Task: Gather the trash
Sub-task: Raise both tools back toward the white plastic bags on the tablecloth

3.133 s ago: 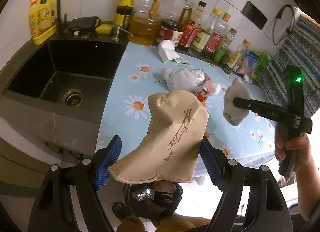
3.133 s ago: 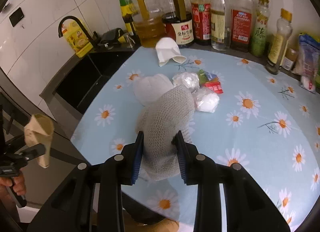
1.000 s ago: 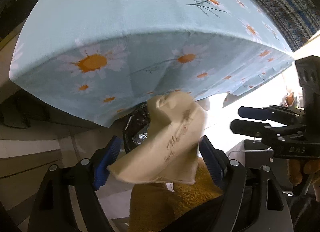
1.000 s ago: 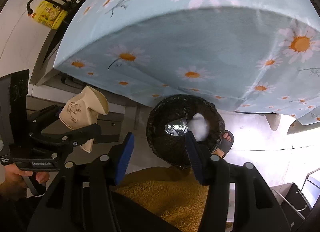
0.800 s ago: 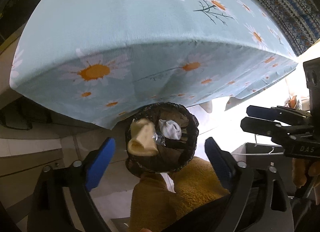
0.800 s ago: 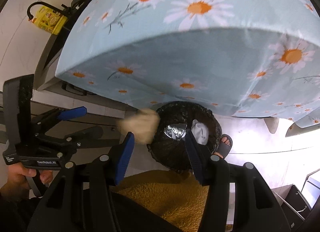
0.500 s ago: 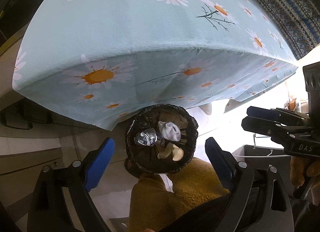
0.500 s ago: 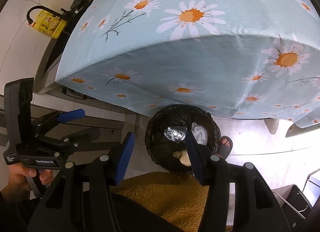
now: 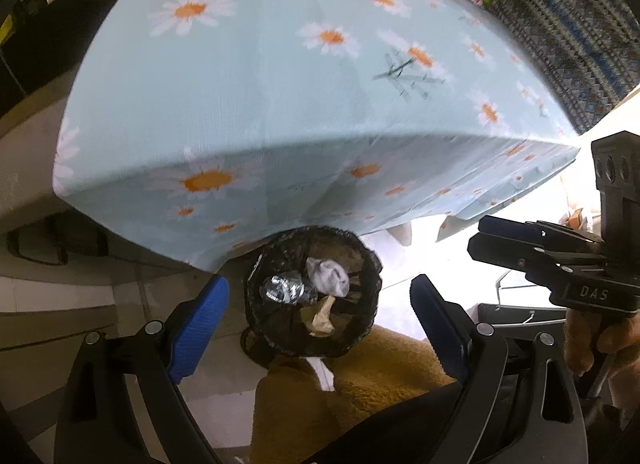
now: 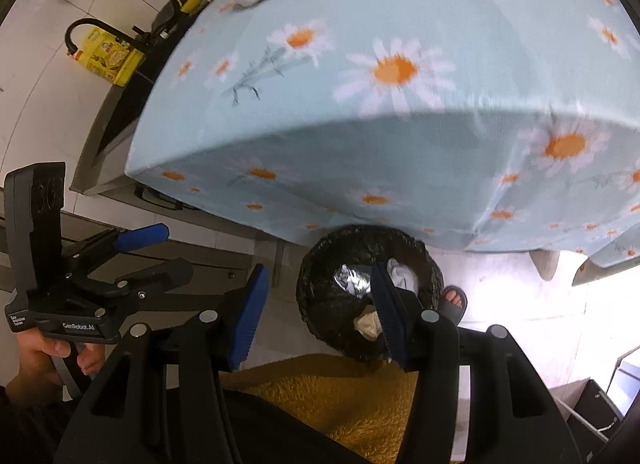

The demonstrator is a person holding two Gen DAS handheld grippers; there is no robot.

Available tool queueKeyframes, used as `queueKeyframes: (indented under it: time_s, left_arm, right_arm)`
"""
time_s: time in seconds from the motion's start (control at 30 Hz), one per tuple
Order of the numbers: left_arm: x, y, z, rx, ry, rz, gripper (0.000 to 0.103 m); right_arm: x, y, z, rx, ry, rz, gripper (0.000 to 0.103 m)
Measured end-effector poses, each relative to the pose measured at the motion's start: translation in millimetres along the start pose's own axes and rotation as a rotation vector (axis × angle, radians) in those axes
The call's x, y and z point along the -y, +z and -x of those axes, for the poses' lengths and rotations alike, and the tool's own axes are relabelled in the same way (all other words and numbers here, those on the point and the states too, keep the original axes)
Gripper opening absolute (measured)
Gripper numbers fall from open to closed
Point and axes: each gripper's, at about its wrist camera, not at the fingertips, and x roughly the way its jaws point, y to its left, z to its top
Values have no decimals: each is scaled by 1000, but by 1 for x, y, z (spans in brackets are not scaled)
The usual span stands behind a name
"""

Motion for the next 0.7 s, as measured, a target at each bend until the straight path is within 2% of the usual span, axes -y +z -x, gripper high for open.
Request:
queueKeyframes:
  time_s: [0.43, 0.7]
  left_arm:
    - [20, 29, 45, 107, -23, -36, 89]
    - [41, 54, 62, 184, -3, -19, 89]
  right_arm:
    - [-14, 40, 45, 123, 24, 91, 55]
    - [0, 95, 59, 190, 37, 160, 60]
